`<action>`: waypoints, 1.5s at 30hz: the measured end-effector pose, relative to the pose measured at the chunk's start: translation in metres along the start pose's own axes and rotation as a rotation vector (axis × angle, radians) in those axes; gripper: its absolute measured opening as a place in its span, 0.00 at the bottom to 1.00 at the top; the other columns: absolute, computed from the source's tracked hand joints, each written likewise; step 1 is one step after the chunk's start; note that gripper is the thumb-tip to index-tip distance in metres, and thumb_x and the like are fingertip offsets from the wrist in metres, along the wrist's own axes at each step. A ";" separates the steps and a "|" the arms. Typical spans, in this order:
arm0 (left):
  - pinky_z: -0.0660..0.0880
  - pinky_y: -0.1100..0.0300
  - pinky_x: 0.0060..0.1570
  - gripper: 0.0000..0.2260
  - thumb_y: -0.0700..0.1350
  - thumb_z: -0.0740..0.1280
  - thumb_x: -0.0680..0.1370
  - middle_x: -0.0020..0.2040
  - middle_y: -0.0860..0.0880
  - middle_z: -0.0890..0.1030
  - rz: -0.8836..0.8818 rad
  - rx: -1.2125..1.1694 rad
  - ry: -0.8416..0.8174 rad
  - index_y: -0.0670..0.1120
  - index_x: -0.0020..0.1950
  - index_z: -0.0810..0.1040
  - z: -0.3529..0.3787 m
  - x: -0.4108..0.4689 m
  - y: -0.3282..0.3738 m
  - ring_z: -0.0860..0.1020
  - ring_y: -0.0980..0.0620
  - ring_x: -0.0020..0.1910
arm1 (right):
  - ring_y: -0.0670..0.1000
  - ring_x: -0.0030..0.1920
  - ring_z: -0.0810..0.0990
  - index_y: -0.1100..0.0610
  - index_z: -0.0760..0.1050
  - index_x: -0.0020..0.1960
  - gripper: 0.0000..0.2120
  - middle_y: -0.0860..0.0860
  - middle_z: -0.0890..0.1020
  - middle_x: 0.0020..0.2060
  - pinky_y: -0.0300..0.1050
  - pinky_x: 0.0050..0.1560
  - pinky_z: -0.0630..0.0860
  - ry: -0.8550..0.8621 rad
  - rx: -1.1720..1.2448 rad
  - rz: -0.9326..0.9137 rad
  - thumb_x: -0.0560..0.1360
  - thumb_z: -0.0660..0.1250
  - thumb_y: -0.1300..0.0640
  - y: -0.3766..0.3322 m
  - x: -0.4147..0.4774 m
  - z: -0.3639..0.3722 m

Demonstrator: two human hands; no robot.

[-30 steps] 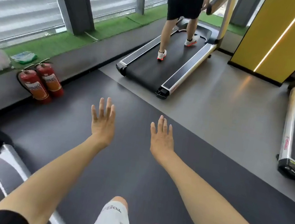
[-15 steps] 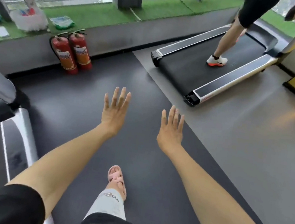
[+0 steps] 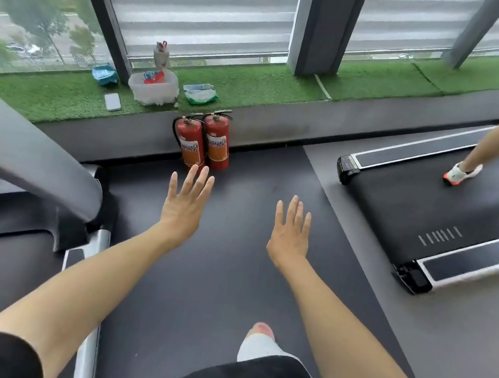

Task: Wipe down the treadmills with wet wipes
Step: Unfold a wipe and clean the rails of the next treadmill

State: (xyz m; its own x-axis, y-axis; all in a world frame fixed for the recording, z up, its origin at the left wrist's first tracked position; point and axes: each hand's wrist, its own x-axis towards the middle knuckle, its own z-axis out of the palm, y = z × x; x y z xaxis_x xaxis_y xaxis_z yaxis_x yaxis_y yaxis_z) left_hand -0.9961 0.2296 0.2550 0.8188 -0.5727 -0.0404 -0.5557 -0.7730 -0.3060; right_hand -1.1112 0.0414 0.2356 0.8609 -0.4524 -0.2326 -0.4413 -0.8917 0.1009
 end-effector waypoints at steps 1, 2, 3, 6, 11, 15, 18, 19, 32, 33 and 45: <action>0.42 0.39 0.72 0.37 0.37 0.59 0.76 0.78 0.45 0.38 0.010 0.012 -0.001 0.45 0.78 0.39 0.003 0.020 -0.010 0.37 0.43 0.77 | 0.61 0.76 0.34 0.58 0.32 0.77 0.40 0.63 0.32 0.74 0.57 0.73 0.35 -0.003 0.001 -0.022 0.78 0.58 0.60 -0.008 0.026 -0.003; 0.41 0.39 0.72 0.37 0.37 0.59 0.76 0.78 0.45 0.38 0.010 0.021 -0.005 0.45 0.78 0.39 0.007 0.041 -0.019 0.37 0.44 0.77 | 0.61 0.76 0.34 0.58 0.31 0.77 0.40 0.63 0.32 0.74 0.58 0.74 0.35 0.002 0.004 -0.051 0.77 0.58 0.61 -0.015 0.052 -0.006; 0.41 0.39 0.72 0.37 0.37 0.59 0.76 0.78 0.45 0.38 -0.001 0.028 -0.011 0.45 0.78 0.38 0.011 0.064 -0.027 0.37 0.44 0.77 | 0.61 0.76 0.34 0.58 0.31 0.77 0.41 0.63 0.32 0.75 0.58 0.74 0.36 0.005 -0.008 -0.090 0.77 0.58 0.61 -0.021 0.080 -0.010; 0.40 0.40 0.72 0.37 0.37 0.59 0.77 0.79 0.46 0.38 -0.057 0.029 -0.041 0.46 0.79 0.39 0.020 0.140 -0.051 0.37 0.44 0.77 | 0.61 0.76 0.36 0.57 0.32 0.77 0.41 0.62 0.33 0.75 0.58 0.74 0.37 0.020 -0.060 -0.203 0.78 0.59 0.59 -0.031 0.174 -0.027; 0.38 0.41 0.72 0.37 0.37 0.60 0.76 0.79 0.46 0.38 -0.133 -0.001 -0.059 0.45 0.79 0.41 0.025 0.265 -0.098 0.37 0.44 0.77 | 0.60 0.77 0.38 0.57 0.35 0.78 0.38 0.62 0.35 0.76 0.56 0.75 0.41 -0.056 -0.038 -0.225 0.79 0.57 0.59 -0.045 0.330 -0.073; 0.37 0.41 0.72 0.37 0.38 0.60 0.76 0.78 0.45 0.37 -0.231 -0.056 -0.127 0.44 0.78 0.40 0.027 0.337 -0.133 0.36 0.44 0.77 | 0.61 0.77 0.38 0.58 0.35 0.78 0.36 0.64 0.36 0.76 0.57 0.75 0.42 -0.087 -0.022 -0.270 0.80 0.56 0.57 -0.072 0.426 -0.105; 0.37 0.41 0.72 0.35 0.37 0.58 0.78 0.78 0.45 0.36 -0.216 -0.013 -0.165 0.44 0.78 0.39 0.043 0.384 -0.163 0.36 0.44 0.77 | 0.61 0.77 0.39 0.58 0.36 0.78 0.39 0.63 0.37 0.76 0.56 0.75 0.43 -0.068 -0.023 -0.392 0.79 0.60 0.57 -0.110 0.484 -0.123; 0.37 0.42 0.72 0.35 0.37 0.58 0.78 0.78 0.45 0.36 -0.217 -0.005 -0.181 0.44 0.78 0.40 0.051 0.402 -0.175 0.36 0.44 0.77 | 0.60 0.77 0.40 0.57 0.37 0.78 0.40 0.63 0.37 0.76 0.56 0.75 0.43 -0.045 -0.030 -0.447 0.78 0.61 0.56 -0.122 0.506 -0.128; 0.43 0.41 0.74 0.32 0.40 0.57 0.79 0.79 0.44 0.39 -0.104 -0.070 -0.272 0.44 0.79 0.44 0.133 0.705 -0.308 0.40 0.44 0.78 | 0.59 0.77 0.44 0.57 0.38 0.79 0.38 0.62 0.41 0.77 0.54 0.76 0.48 -0.066 -0.053 -0.390 0.79 0.59 0.57 -0.188 0.819 -0.162; 0.43 0.41 0.74 0.31 0.40 0.57 0.79 0.79 0.44 0.39 -0.093 -0.084 -0.289 0.44 0.79 0.45 0.137 0.724 -0.311 0.40 0.44 0.78 | 0.59 0.77 0.45 0.57 0.39 0.79 0.38 0.62 0.42 0.77 0.54 0.76 0.49 -0.072 -0.038 -0.389 0.79 0.59 0.57 -0.191 0.838 -0.163; 0.42 0.43 0.74 0.32 0.47 0.57 0.81 0.78 0.43 0.38 -0.210 -0.183 -0.627 0.44 0.79 0.43 0.229 0.901 -0.305 0.40 0.43 0.77 | 0.59 0.77 0.46 0.56 0.43 0.79 0.34 0.62 0.44 0.77 0.54 0.75 0.52 -0.356 -0.069 -0.649 0.79 0.57 0.59 -0.262 1.074 -0.118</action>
State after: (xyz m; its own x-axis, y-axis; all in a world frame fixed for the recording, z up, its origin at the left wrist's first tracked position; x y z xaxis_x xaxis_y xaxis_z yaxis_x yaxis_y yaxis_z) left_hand -0.0560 0.0119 0.0943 0.8099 -0.1824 -0.5575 -0.3466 -0.9155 -0.2041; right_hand -0.0408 -0.2132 0.0738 0.8040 0.1882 -0.5640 0.1553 -0.9821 -0.1062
